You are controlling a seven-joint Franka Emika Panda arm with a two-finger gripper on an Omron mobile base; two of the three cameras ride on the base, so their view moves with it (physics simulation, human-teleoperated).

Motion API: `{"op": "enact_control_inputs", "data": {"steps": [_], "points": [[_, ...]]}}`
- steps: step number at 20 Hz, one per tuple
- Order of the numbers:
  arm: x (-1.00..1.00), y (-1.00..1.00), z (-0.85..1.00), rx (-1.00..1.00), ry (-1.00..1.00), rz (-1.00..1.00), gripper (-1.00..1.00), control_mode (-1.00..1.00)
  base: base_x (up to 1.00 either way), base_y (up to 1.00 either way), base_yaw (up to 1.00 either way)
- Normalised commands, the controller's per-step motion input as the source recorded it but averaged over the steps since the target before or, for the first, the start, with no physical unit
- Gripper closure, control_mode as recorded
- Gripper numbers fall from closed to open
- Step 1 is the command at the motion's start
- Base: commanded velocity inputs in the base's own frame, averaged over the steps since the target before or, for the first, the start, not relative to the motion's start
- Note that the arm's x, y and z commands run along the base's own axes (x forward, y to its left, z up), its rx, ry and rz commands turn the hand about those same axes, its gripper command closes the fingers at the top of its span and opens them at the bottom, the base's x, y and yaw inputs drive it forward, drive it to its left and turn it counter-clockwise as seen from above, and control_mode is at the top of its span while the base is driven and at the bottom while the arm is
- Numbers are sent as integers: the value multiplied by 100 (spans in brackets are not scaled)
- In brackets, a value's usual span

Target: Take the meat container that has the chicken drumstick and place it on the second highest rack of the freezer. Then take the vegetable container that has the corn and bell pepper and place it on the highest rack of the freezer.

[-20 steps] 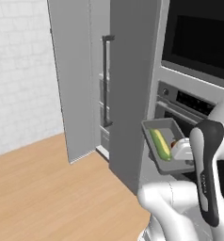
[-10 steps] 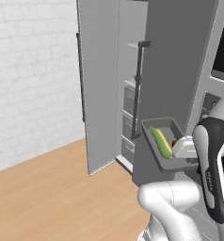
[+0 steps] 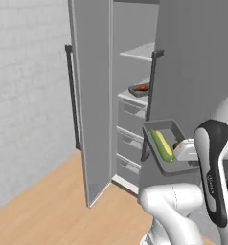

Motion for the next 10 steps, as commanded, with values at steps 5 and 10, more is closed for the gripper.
{"op": "enact_control_inputs", "data": {"steps": [5,10], "points": [[0,0,0,0,0,0,100,100,99,82,-59],[0,0,0,0,0,0,100,100,52,32,-41]]}}
